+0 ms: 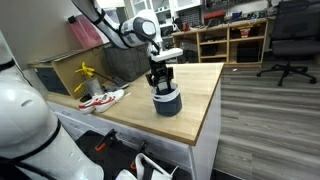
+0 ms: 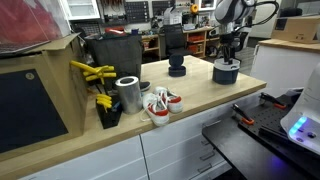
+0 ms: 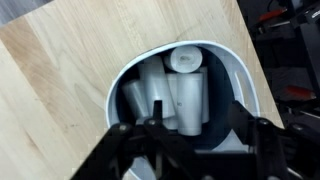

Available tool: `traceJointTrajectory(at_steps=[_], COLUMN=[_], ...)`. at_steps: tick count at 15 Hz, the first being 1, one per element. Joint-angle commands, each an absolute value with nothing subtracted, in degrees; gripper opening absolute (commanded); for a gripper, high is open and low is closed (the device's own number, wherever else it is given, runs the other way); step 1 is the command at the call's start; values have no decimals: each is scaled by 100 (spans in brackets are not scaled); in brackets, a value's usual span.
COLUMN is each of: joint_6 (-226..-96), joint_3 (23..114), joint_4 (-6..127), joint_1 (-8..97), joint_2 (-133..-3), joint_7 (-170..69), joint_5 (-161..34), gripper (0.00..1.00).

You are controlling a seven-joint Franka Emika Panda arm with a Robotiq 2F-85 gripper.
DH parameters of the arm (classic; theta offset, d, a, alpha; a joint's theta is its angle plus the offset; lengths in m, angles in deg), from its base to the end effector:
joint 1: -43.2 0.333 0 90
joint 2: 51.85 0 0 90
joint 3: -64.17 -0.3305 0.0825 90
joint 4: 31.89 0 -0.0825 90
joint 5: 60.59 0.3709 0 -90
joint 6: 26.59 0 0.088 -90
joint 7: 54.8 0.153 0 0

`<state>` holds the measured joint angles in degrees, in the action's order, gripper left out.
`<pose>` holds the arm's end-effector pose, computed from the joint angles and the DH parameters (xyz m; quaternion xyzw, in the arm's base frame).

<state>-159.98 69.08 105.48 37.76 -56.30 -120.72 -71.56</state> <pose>0.4580 -0.0939 0.2521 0.8452 0.5250 -0.0995 0.0081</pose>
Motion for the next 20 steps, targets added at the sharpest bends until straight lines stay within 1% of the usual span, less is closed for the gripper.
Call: traceJointTrajectory(at_steps=[1,4,5,6,7,8,9,12,20], joint_6=[-15790,-15937,-15954,-15960,-15955,-15957,-15967,-16036,-16403], joint_3=[6878,6864,6856,6851,6845,6838,6829,6796,6726], joint_4=[10469,10536,10545,10547,10545,10547,10551,10556,10508], joint_1=[3782,3778,3782,3784,3785,3786,3787,3798,3867], joint_2=[-5652,-5635,-5635,-5635,-5635,-5634,-5635,-5662,-6085], joint_7=[-11919,-12012,-12023,-12022,-12032,-12039,-12046,-12050,-11919], joint_5=[-7232,-7196,-7190,-7187,-7174,-7164,-7153,-7153,-7342], gripper=[99,100,97,87,91,86,88,82,77])
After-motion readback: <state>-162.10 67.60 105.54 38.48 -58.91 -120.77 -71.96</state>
